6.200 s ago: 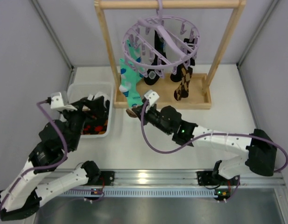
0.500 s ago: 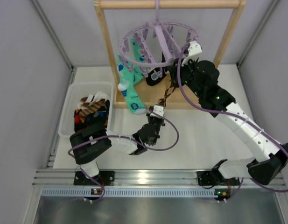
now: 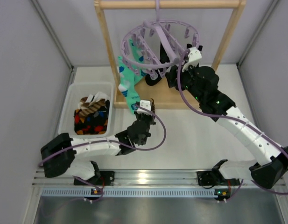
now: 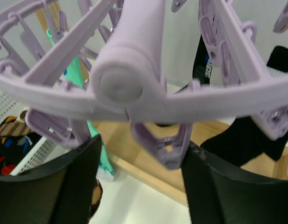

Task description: Remove the socks clipped to the hanger

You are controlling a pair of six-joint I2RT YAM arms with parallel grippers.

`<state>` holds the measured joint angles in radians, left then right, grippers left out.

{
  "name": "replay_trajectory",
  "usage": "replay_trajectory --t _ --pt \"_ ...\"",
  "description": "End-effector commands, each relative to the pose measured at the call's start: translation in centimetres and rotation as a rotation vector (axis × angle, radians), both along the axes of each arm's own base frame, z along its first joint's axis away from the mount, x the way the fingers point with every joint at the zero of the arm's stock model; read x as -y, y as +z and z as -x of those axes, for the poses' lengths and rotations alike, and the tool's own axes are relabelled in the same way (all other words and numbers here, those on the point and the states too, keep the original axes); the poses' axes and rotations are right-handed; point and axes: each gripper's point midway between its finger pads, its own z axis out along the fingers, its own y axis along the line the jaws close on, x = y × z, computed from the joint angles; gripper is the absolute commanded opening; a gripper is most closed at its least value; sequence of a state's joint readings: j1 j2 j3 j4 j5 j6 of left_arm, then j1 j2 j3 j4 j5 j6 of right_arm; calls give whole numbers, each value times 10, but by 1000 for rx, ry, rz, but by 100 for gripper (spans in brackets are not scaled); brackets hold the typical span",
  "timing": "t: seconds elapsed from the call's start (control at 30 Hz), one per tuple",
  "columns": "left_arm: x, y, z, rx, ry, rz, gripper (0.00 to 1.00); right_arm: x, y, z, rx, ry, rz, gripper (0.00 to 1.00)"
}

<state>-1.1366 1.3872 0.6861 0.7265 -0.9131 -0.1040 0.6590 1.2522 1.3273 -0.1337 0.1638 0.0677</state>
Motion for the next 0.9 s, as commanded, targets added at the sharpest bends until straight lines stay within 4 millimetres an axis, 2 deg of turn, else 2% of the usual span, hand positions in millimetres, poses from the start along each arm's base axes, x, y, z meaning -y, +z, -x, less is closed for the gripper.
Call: replay_trajectory --t 0.0,0.03,0.07,0.13,0.17,0.2,0.23,0.27,0.3,0.4,0.43,0.47,0.5,0.53,0.67,0.7,0.73,0.77,0.8,0.87 --pt "-25 -6 5 -125 71 -41 0 8 36 26 88 40 -84 66" --pt "-30 5 6 -132 74 -14 0 10 27 29 73 39 -75 78" --pt "-41 -5 9 -179 90 -78 0 14 25 33 71 36 -75 82" --pt "-57 -6 7 -230 139 -45 0 27 20 46 63 22 -80 96" --pt "-71 -8 11 -269 151 -77 0 33 18 50 61 9 -82 100" --pt "-78 -7 11 -290 165 -41 0 42 23 61 71 5 -95 100" --pt "-93 -6 6 -306 201 -24 0 46 12 65 51 -2 -84 99" --pt "-100 -6 6 -327 206 -4 0 54 9 68 49 -22 -82 99" --pt "-123 -2 5 -341 256 36 0 63 3 78 39 -33 -77 99" --pt "-152 5 3 -371 293 110 0 86 0 90 34 -97 -84 99" --pt "-177 2 -3 -393 365 115 0 90 -8 93 18 -104 -77 99" --pt "-183 1 -5 -416 368 134 0 97 -5 99 31 -113 -94 100" --pt "-190 5 -9 -425 380 152 0 99 -7 101 32 -116 -97 99" --pt "-212 2 -15 -448 443 165 0 101 -13 103 22 -119 -92 99" --pt "-253 -6 -36 -528 498 279 0 109 -15 111 35 -130 -117 99" --pt "-274 -8 -42 -541 544 314 0 111 -14 114 41 -131 -129 99" --pt "-282 -3 -49 -541 559 334 0 112 -14 115 47 -128 -134 99" --pt "-293 -13 -58 -576 593 337 0 112 -13 117 52 -123 -140 100" --pt "-315 -14 -63 -577 649 367 0 112 -13 118 54 -118 -146 100" --pt "-333 -17 -79 -601 690 400 0 111 -13 120 55 -109 -147 99"
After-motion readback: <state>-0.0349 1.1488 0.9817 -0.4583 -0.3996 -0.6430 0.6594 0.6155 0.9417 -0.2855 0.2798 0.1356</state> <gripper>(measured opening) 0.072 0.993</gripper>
